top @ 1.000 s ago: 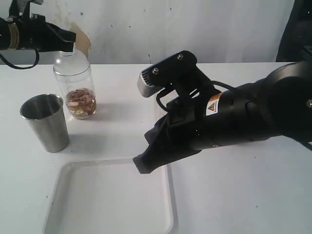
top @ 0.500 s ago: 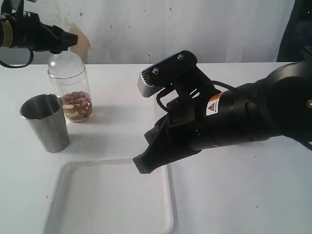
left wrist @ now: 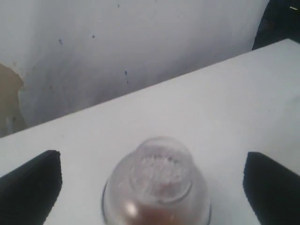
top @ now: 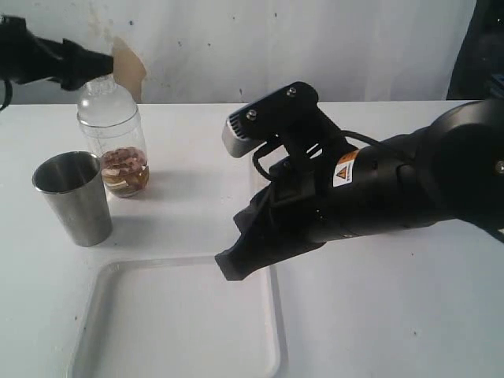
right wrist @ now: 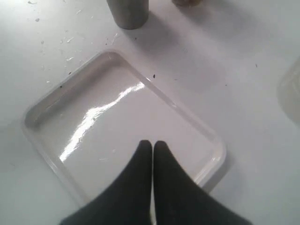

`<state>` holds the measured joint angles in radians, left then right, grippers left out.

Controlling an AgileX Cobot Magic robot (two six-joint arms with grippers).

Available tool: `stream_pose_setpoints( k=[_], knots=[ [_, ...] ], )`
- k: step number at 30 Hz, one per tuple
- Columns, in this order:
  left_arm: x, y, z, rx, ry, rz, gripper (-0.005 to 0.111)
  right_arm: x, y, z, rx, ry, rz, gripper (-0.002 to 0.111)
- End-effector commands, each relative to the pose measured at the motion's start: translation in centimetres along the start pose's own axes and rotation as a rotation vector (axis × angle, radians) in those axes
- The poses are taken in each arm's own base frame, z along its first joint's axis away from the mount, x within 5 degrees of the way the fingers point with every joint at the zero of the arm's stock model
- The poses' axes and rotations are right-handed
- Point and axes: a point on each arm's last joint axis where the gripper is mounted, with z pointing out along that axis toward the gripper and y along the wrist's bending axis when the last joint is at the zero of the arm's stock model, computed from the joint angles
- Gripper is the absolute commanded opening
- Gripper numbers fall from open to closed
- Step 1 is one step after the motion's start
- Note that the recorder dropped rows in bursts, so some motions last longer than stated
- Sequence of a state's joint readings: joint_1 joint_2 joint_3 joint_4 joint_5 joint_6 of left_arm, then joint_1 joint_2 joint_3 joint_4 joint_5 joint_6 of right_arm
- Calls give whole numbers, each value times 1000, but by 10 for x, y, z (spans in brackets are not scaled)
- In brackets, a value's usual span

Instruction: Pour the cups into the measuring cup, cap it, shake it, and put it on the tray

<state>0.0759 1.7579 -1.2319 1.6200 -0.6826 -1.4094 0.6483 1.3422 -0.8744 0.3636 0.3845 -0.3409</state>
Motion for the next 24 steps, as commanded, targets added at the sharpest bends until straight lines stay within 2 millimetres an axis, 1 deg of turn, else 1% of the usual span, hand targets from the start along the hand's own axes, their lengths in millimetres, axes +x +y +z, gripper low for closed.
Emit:
stream_pose_setpoints(
  k=[1,4,6,9,15,24],
  knots=[
    [25,4,-6,-3,40,56,105,2,0,-1,1,-3,1,0],
    [34,-1,-6,24,54,106,105,1,0,-1,2,-7,1,0],
    [36,-5,-4,62,33,136,105,1,0,-1,2,-7,1,0],
    [46,-8,3,82,47,154,105,1,0,-1,3,-10,1,0],
    [63,-2,16,68,40,59,105,1,0,-1,2,-8,1,0],
    [84,7,36,86,-41,4,105,1,0,-1,2,-7,1,0]
  ],
)
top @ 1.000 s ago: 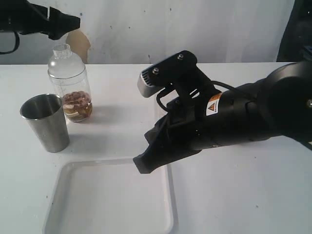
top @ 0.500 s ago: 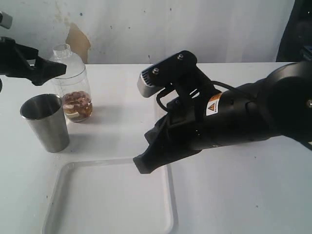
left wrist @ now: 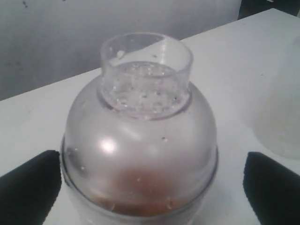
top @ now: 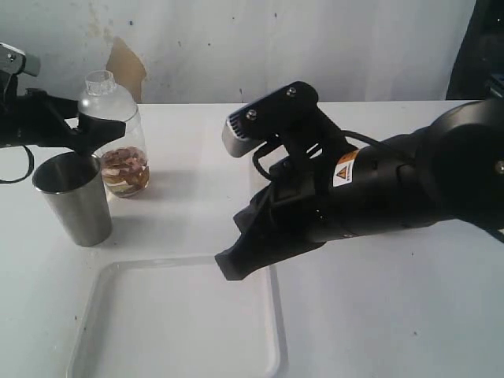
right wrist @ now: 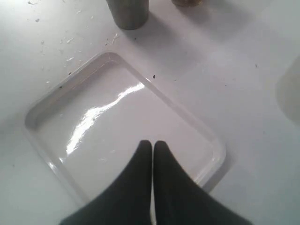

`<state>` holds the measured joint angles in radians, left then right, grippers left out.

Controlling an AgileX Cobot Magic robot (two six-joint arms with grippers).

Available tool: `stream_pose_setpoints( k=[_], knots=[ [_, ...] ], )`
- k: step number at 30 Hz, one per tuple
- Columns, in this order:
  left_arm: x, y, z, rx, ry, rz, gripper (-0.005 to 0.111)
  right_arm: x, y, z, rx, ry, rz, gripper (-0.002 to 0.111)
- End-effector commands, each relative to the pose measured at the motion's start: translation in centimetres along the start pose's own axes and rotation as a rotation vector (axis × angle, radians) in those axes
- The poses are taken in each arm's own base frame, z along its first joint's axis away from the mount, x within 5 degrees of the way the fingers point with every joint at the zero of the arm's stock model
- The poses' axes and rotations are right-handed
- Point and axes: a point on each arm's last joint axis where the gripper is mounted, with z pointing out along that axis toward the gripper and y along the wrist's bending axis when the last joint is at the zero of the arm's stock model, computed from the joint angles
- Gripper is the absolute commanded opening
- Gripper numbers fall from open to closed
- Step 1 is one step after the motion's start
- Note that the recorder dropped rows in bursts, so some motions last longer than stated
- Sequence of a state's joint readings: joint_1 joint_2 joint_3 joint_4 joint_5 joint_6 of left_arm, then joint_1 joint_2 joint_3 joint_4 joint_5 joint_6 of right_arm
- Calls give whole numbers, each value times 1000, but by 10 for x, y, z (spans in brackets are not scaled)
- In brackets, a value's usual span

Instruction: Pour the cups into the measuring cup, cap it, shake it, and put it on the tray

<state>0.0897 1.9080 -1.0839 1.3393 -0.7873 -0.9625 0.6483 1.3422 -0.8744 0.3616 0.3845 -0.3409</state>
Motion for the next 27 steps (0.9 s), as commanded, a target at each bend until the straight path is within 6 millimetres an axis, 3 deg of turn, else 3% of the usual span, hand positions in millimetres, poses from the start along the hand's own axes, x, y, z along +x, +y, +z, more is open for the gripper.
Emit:
stream_pose_setpoints(
  k=[1,5,17,20,21,23,24,26,27],
  knots=[
    [11,2,9,20,-48,-23,105,1,0,-1,1,-7,2,0],
    [22,7,18,-6,-75,-36,105,1,0,-1,2,-9,2,0],
    [25,13,36,12,-165,-59,105,1,0,-1,2,-9,2,0],
    [25,14,36,-1,-156,-63,97,1,0,-1,2,-9,2,0],
    [26,14,36,-2,-154,-63,90,1,0,-1,2,-9,2,0],
    [25,14,36,-1,-156,-63,65,1,0,-1,2,-9,2,0],
    [23,13,35,13,-174,-60,38,1,0,-1,2,-9,2,0],
    [18,8,34,60,-227,-32,1,1,0,-1,2,-9,2,0],
    [16,7,33,76,-251,-15,1,1,0,-1,2,-9,2,0]
  ],
)
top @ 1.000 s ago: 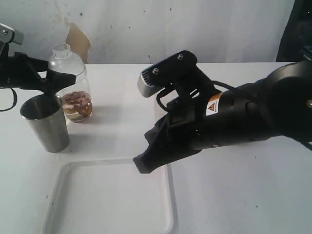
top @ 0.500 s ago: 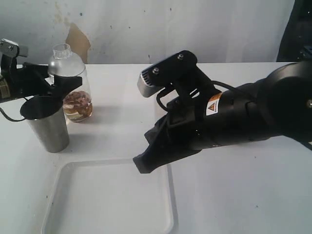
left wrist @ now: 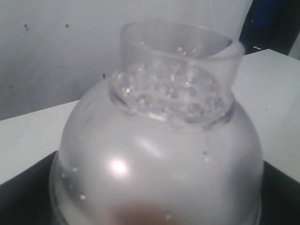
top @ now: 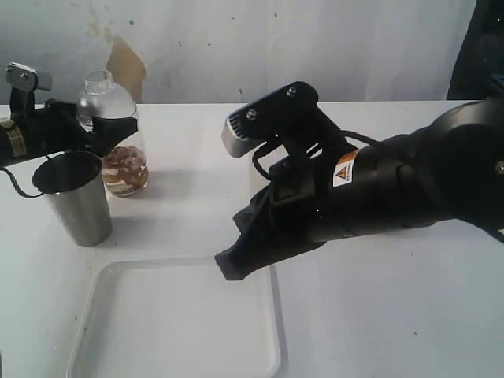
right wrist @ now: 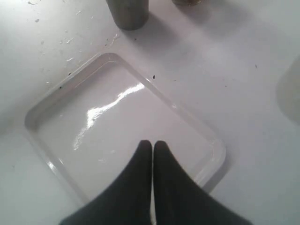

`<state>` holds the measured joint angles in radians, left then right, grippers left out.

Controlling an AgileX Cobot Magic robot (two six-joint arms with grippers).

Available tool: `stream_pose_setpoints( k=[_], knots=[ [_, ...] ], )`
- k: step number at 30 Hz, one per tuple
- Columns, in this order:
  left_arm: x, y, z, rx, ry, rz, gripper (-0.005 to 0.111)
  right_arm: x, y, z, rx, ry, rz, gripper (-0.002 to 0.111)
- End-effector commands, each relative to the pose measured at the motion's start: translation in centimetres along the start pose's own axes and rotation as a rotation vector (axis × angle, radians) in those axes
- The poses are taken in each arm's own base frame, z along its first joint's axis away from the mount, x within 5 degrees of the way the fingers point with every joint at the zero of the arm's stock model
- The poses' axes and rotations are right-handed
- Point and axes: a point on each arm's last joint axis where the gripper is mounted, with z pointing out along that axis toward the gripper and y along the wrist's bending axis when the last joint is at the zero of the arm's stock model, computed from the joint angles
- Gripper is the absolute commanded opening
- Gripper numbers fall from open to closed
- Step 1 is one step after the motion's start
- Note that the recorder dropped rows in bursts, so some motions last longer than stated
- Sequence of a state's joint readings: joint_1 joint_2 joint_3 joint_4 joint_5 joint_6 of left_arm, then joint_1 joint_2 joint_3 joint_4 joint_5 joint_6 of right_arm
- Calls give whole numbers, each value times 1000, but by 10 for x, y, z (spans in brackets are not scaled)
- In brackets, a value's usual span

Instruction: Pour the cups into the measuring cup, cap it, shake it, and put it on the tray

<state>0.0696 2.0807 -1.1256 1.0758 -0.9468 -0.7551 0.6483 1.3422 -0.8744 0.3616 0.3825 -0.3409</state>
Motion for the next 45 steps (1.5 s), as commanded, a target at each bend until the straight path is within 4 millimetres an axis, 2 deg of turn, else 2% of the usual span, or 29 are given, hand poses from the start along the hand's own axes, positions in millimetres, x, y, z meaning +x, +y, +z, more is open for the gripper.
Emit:
stream_pose_setpoints(
  k=[1,9,15,17,19,22,24,27,33,40,45],
  knots=[
    [-14,-7,0,76,-132,49,0,1,0,-1,3,-9,-7,0],
    [-54,-16,-14,53,-208,108,0,-3,-1,-1,21,-57,-28,0],
    [-82,-29,-26,88,-228,99,0,2,-10,5,108,-201,-50,2],
    [-89,-35,-30,115,-219,87,0,7,-14,10,151,-261,-49,10],
    [-94,-40,-33,143,-199,73,0,11,-18,16,181,-294,-44,23],
    [-99,-48,-38,183,-162,44,0,13,-22,25,214,-339,-22,54],
    [-103,-52,-41,203,-141,22,0,12,-25,32,234,-367,-19,68],
    [-108,-59,-46,232,-112,-13,0,12,-26,44,230,-403,-42,70],
    [-120,-73,-57,285,-57,-33,0,2,-8,65,-11,-556,-79,70],
    [-130,-89,-69,359,-29,-37,0,-21,-10,91,-20,-624,-104,82],
    [-133,-93,-73,365,-2,-34,0,-36,-14,103,-13,-665,-80,82]
  ],
)
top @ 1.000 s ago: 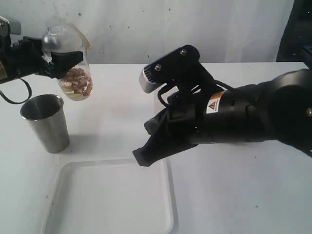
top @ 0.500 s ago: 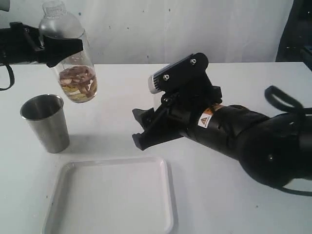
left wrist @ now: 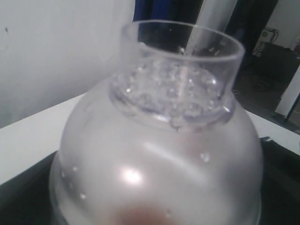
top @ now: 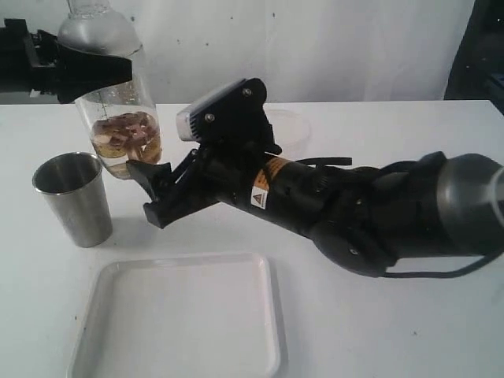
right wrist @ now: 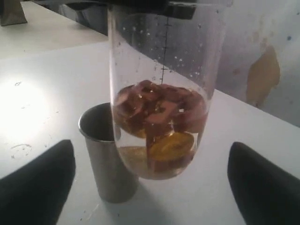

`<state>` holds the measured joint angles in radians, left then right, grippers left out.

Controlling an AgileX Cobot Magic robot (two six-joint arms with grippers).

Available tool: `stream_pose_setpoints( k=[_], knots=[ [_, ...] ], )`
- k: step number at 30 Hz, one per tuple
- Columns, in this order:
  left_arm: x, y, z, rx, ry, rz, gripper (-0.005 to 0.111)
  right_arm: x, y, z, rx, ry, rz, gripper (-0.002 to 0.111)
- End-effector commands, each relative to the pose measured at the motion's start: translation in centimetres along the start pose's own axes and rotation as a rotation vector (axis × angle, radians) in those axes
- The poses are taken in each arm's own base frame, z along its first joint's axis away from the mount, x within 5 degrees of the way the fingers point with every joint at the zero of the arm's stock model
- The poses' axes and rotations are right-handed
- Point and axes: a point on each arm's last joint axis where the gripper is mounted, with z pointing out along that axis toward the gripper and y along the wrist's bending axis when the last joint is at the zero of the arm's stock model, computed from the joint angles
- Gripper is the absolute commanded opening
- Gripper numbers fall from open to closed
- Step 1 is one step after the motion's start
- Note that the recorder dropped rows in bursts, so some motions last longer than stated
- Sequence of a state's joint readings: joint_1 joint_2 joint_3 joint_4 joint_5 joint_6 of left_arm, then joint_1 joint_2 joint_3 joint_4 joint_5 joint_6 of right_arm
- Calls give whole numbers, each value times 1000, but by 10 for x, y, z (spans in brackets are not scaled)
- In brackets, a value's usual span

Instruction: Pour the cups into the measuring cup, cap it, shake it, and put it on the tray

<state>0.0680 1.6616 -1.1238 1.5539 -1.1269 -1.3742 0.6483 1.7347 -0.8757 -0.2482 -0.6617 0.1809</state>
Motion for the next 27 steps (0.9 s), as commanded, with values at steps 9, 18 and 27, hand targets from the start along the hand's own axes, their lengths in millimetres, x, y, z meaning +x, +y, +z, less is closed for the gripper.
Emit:
stream_pose_setpoints(
  k=[9,18,27],
  knots=[
    [-15,-13,-5,52,-54,-9,0,-13,-5,36,14,-126,46,85],
    [-15,-14,-5,54,-54,-9,0,-10,0,63,-4,-144,89,88],
    [-16,-15,-5,65,-56,-9,0,-7,6,83,-10,-107,94,86]
  ],
)
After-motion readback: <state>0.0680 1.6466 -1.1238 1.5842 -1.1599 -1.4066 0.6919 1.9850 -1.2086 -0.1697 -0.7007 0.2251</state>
